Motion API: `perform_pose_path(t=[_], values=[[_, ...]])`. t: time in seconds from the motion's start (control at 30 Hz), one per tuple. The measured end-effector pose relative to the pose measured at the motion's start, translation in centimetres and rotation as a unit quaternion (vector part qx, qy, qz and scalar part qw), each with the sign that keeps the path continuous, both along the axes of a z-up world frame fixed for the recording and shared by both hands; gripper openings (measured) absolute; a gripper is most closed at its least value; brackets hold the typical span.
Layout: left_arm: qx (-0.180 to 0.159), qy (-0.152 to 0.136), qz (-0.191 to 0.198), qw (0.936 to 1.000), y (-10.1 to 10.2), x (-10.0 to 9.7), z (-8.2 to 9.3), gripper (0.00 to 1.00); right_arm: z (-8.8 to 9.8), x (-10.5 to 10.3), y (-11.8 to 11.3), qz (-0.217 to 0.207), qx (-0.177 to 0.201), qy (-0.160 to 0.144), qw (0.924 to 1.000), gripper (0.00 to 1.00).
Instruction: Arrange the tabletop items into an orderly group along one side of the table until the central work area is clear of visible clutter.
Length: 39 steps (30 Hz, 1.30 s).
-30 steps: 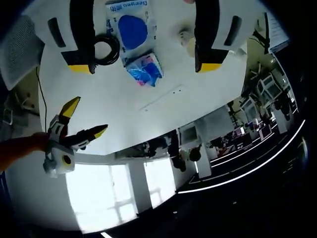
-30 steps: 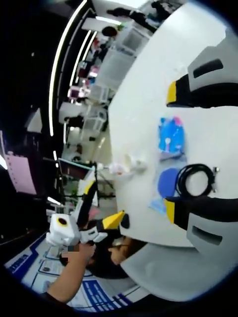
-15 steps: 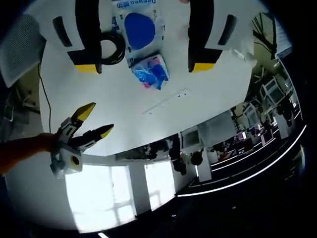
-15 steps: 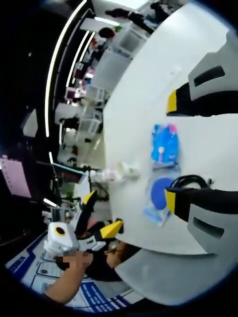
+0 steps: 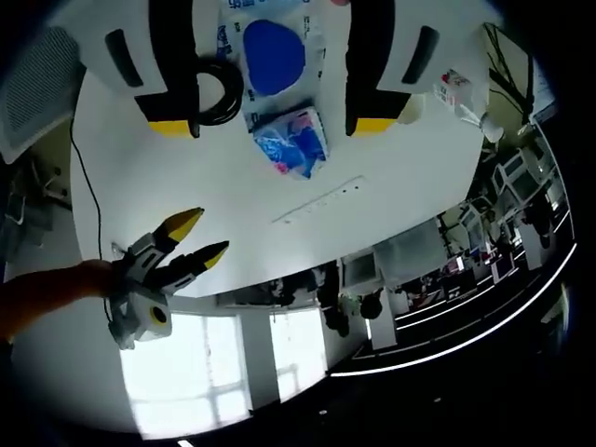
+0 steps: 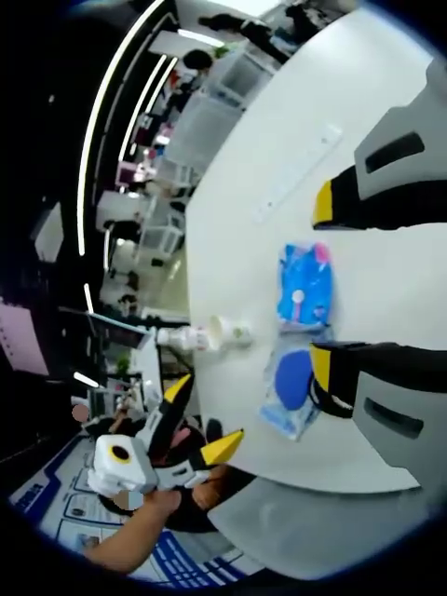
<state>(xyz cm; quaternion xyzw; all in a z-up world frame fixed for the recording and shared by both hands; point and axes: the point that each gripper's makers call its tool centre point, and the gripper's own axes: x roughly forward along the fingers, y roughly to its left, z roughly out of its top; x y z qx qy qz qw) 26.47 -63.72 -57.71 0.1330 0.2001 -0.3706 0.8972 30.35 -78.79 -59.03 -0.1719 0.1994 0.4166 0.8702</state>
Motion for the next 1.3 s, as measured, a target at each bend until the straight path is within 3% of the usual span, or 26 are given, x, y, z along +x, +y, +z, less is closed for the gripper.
perform_pose_path(t=[0.63, 1.3], values=[[0.001, 0.017, 0.009, 0.9998, -0.8, 0.9, -2.4, 0.57, -2.8, 2.8, 0.4, 0.002, -0.001, 0.023, 0.9997, 0.36], [-0.007, 0.048, 0.01, 0.9988, -1.8, 0.0, -5.1, 0.53, -5.5, 4.5, 0.0, -0.004, 0.004, 0.05, 0.9987, 0.29]])
